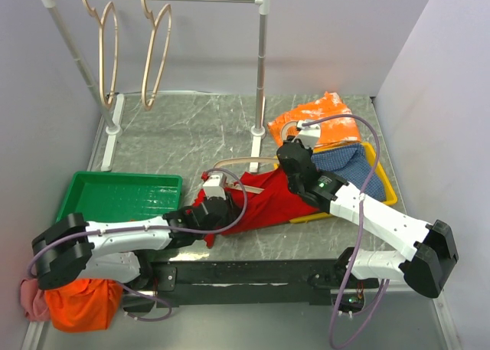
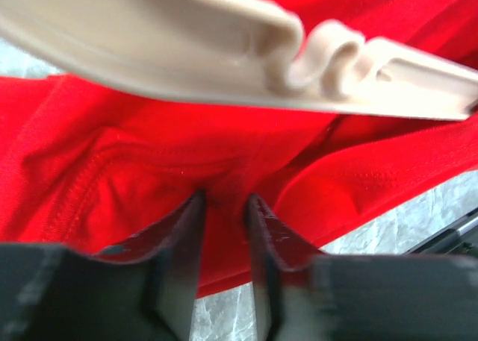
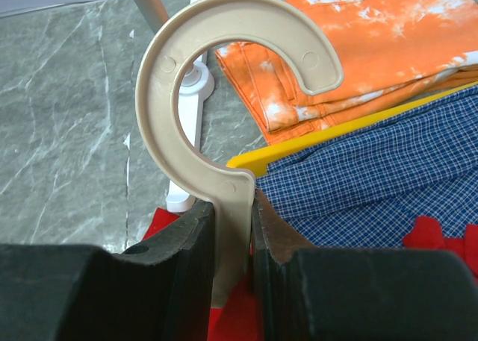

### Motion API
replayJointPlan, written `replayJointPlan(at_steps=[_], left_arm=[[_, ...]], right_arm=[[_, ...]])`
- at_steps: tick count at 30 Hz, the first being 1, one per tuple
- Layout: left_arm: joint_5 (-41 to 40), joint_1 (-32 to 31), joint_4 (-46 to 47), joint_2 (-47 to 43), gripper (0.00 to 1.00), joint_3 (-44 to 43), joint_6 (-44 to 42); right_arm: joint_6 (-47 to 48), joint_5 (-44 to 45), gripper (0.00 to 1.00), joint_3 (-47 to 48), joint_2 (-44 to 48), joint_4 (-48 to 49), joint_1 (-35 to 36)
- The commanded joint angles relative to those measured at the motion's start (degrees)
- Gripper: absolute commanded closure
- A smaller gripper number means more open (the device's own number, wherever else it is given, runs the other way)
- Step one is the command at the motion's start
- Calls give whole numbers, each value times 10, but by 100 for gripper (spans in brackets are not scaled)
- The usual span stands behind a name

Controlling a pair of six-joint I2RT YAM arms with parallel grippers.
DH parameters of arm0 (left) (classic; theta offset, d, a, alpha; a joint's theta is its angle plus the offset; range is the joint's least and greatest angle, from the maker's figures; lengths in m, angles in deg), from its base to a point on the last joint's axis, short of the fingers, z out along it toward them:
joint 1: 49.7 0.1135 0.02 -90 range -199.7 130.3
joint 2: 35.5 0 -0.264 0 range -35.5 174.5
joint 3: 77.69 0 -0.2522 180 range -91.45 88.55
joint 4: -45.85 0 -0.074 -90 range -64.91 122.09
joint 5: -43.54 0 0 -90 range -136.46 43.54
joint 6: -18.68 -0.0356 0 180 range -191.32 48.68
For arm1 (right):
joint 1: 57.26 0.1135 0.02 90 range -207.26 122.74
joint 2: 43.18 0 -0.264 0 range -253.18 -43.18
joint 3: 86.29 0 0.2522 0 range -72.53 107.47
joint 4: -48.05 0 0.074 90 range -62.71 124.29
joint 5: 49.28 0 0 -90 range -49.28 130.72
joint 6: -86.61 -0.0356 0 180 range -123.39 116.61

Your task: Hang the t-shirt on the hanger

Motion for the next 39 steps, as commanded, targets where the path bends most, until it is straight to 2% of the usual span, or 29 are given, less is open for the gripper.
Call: replayJointPlan(at_steps=[1,4,5,7,8,10,17,27,32,36,39], left_arm=[[-25,-14,2,19,62,-40,1],[-51,-18,-4,32,65,-47,16],[-58,-19,-5,33,74,-48,17],[-74,-19,-7,30,81,-48,24],[-80,-19,-8,28,93,-48,28],[-92,-19,-19,12,99,-48,39],[-117,-10,-85,-115,99,-27,59],[2,109,-176,-256,99,-42,46],[58,172,-200,-269,99,-73,19],[78,197,-231,-259,99,-136,-13],[111,221,-247,-239,99,-173,-31]], right_arm=[[-4,25,100,33,9,4,-3],[-4,24,100,33,8,5,-3],[-4,24,100,33,10,3,-1],[-3,26,100,33,11,2,-2],[-2,28,100,33,13,2,-2],[3,33,100,32,13,3,-2],[42,100,100,11,40,39,1],[154,182,100,-39,68,181,28],[237,186,100,-95,97,301,46],[307,162,100,-140,129,404,65],[324,156,100,-153,149,423,75]])
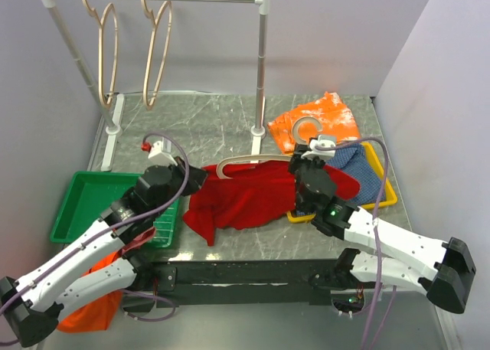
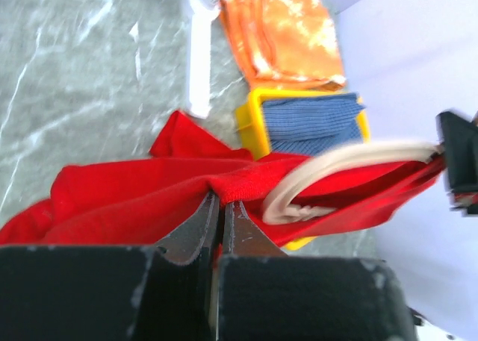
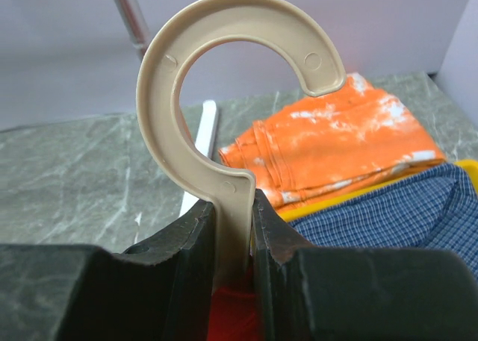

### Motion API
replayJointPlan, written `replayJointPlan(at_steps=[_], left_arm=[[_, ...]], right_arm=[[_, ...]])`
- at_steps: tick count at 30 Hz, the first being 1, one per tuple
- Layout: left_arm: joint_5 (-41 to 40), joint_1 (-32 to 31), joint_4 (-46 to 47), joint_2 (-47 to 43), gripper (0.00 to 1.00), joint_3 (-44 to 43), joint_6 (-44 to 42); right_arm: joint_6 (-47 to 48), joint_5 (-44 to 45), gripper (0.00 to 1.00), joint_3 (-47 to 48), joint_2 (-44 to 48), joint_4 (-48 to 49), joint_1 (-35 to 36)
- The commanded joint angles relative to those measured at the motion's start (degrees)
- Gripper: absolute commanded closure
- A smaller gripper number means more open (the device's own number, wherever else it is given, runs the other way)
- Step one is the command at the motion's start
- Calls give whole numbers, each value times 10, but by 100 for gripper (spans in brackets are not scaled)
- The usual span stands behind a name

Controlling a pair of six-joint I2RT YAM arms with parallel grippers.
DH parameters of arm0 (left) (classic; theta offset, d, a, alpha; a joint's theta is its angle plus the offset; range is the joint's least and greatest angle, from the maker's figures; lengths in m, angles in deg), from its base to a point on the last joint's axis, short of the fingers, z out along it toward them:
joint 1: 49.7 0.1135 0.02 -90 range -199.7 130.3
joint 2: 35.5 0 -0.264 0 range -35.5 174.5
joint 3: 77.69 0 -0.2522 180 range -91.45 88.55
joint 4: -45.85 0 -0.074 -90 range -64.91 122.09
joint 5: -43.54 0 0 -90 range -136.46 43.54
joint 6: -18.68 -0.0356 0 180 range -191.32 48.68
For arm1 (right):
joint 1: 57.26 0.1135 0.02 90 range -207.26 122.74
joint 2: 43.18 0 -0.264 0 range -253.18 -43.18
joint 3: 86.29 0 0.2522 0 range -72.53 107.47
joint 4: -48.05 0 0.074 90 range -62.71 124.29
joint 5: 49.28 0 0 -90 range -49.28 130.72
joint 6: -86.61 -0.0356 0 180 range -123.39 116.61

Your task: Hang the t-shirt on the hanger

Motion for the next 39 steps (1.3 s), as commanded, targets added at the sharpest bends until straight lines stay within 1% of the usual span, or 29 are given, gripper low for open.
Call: replayJointPlan(at_steps=[1,4,7,8,9,10,11,12,13,14,15,16,18,19,20,21,22,24,28,29,30,31,32,33,34,37,39], left_arm=[[41,33,-29,17,99,-71,-48],[76,33,-21,20,99,-99,-64],[121,33,-57,48,99,-169,-96],[135,33,-65,58,99,-213,-107],[162,32,-95,75,99,-237,-125],[170,32,-108,81,99,-260,-133],[177,32,-119,85,99,-302,-140],[186,31,-140,90,99,-321,-151],[187,30,-150,91,99,-337,-156],[187,30,-162,95,99,-371,-162],[190,30,-173,108,99,-388,-175],[190,30,-194,116,99,-405,-182],[190,30,-210,143,99,-457,-204],[197,30,-224,152,99,-476,-211],[202,30,-231,172,98,-512,-217],[206,29,-235,179,97,-526,-227],[216,30,-238,186,94,-536,-231],[223,29,-235,194,89,-545,-239],[217,30,-252,205,85,-547,-252],[196,30,-264,207,85,-554,-261],[184,29,-275,205,87,-559,-266],[177,30,-283,202,88,-565,-269],[153,30,-290,194,89,-575,-278],[144,30,-297,188,92,-580,-281],[137,31,-299,182,92,-583,-282],[129,31,-297,159,93,-581,-290],[140,30,-293,145,93,-565,-298]], right_arm=[[97,32,100,-13,34,103,8],[121,44,100,-2,12,105,13],[165,55,100,16,-19,140,20],[185,57,100,42,-28,141,21],[199,63,100,60,-40,142,21],[217,67,100,77,-66,147,21],[269,69,100,108,-78,163,20],[292,71,100,121,-98,202,21],[306,68,100,151,-102,211,26],[315,58,100,167,-105,209,28],[312,50,100,184,-109,194,32],[307,31,100,220,-112,178,37],[311,14,100,257,-128,152,56],[321,0,100,290,-135,148,64],[347,-5,100,302,-141,150,84],[348,-17,100,313,-150,137,91],[339,-32,100,335,-153,107,94],[296,-66,100,341,-157,51,97],[253,-98,100,301,-132,39,104],[238,-121,100,295,-122,33,103],[230,-137,100,291,-102,21,103],[230,-139,100,282,-94,20,103],[241,-138,100,279,-88,23,103],[241,-139,100,277,-80,17,103],[242,-140,100,272,-77,16,99],[230,-144,100,265,-61,11,84],[202,-156,100,279,-56,-27,72]])
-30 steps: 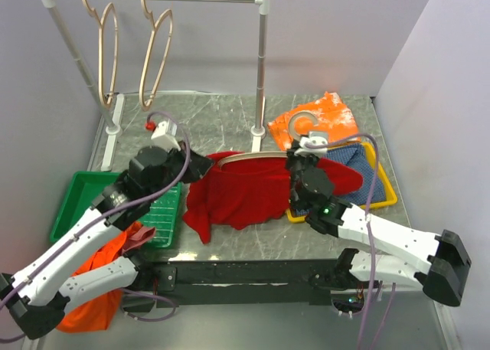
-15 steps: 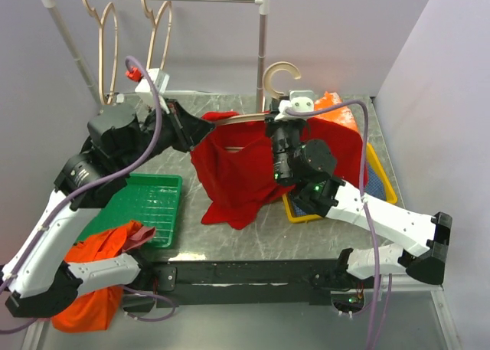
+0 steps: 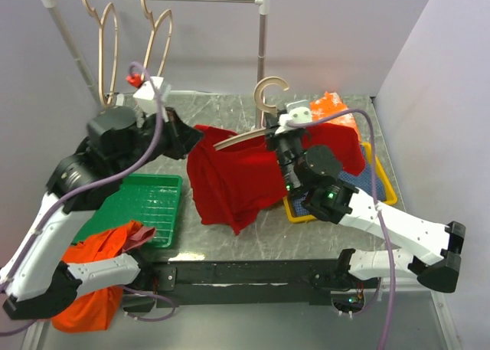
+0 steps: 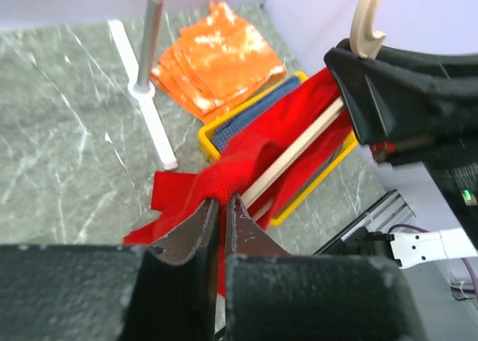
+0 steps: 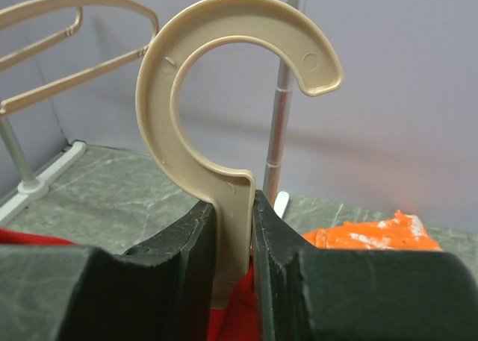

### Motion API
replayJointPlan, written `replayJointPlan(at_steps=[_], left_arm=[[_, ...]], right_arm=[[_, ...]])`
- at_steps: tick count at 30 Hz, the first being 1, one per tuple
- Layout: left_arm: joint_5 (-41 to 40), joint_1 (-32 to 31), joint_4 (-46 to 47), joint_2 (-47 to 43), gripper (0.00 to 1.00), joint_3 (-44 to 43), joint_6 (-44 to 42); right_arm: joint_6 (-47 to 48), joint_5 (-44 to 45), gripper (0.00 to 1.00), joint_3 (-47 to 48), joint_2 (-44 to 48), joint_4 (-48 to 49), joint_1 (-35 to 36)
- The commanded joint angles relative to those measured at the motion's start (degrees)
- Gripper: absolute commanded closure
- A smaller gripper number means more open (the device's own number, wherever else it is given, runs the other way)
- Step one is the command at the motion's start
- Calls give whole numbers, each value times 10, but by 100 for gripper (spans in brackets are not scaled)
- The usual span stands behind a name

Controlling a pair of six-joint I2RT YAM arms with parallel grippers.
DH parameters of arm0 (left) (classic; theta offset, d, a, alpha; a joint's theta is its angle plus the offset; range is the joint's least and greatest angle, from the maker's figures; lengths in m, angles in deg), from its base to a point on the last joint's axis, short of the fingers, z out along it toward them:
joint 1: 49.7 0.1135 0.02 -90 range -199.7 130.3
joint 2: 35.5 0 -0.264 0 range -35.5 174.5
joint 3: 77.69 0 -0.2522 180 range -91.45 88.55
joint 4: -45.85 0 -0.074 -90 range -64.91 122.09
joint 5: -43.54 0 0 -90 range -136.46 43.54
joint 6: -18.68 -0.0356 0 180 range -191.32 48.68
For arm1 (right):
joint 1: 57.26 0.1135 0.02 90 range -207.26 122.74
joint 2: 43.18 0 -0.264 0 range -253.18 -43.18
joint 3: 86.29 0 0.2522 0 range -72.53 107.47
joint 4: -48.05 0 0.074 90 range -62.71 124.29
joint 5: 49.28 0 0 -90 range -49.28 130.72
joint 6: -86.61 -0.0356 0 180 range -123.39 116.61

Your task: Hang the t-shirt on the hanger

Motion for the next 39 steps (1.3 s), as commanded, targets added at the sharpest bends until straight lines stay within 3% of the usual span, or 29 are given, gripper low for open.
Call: replayJointPlan(at_steps=[1,8,11,17,20,23,25,26,28,32,36,39], left_arm=[[-6,1,17,-45,93,-11,-33],[52,2,15,-30,92,-20,-65],[124,1,6,6,91,-29,-88],[197,1,46,10,89,-5,-85],[229,1,71,18,86,2,-87],[248,1,85,28,78,15,-98],[253,1,95,30,57,34,-98],[246,1,100,30,52,41,-97],[183,0,121,26,31,56,-84],[98,1,163,17,1,45,-70],[3,1,219,-19,4,40,-61],[-48,1,248,-49,4,39,-61]], right_arm=[[-35,-46,100,24,38,-31,-21],[-33,-72,100,82,27,-89,-20],[-65,-102,100,89,20,-108,-12],[-49,-36,100,66,-5,-83,13],[-76,-102,100,52,4,-93,14],[-92,-63,100,47,-5,-87,10],[-124,-61,100,57,-7,-105,-32],[-148,-90,100,63,3,-142,-53],[-196,-178,100,62,18,-156,-90],[-215,-176,100,90,4,-191,-121],[-237,-188,100,116,0,-206,-152],[-282,-254,100,170,12,-226,-211]])
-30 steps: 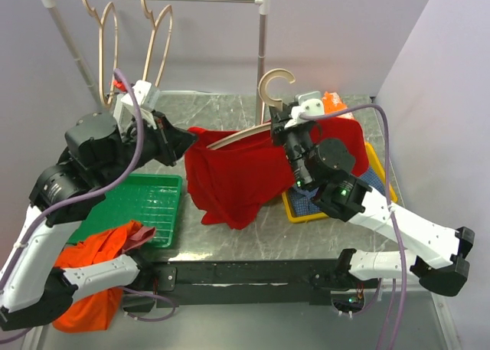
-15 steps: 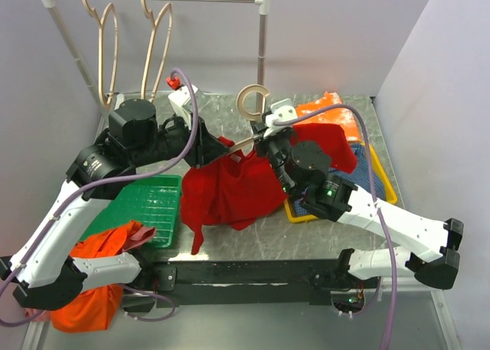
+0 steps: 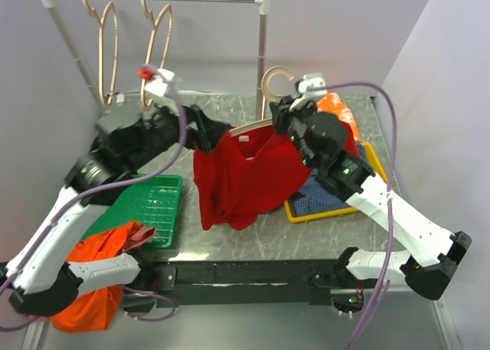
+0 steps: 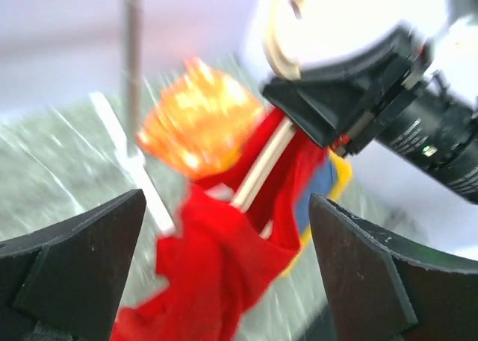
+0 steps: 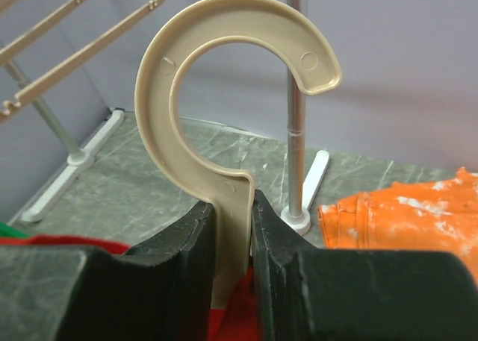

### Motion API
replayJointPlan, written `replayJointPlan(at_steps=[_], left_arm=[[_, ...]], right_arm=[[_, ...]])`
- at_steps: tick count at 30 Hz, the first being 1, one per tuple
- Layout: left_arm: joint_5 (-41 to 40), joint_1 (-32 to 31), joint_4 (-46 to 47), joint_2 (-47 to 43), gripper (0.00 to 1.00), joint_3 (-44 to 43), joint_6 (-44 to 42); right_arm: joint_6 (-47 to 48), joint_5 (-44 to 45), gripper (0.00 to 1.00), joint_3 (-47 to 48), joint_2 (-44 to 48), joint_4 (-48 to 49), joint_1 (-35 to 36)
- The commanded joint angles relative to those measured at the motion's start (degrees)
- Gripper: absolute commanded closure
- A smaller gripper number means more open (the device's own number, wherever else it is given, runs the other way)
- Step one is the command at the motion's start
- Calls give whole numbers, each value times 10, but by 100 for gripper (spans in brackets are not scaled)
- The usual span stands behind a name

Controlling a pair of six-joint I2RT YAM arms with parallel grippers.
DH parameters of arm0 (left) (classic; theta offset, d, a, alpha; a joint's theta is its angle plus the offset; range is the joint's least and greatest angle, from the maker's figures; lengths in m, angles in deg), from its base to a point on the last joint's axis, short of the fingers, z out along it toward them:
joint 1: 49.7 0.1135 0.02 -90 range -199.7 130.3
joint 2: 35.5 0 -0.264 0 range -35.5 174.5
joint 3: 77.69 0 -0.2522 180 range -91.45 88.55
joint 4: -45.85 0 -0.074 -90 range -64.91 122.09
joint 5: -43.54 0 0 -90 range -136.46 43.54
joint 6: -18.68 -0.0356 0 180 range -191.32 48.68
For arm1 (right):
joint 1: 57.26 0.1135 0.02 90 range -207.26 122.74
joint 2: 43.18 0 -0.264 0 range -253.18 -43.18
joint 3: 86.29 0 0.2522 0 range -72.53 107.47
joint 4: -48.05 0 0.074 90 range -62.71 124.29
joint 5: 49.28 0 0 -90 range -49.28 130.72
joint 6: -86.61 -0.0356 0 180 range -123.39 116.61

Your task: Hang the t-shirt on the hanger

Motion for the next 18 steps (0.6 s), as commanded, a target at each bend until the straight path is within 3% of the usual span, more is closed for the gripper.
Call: replayJointPlan(at_steps=[1,5,11,14,18], left_arm=[[-110,-1,99,-67,4,-19,5],[-134,0,105,-89,4,-31,-5],[-101,0,81,-104,4,-36,-26],[-66,0,42,-101,26,-38,-46],[-10,0,-43,-73,44,-24,-87]], right_arm=[[-65,-83,100,108,24,-12,-72],[-53,-100,100,204,32,-22,-95],[-77,-136,100,229,30,-24,-102],[-84,-122,100,186,23,-17,-102],[-98,-119,100,138,24,3,-101]])
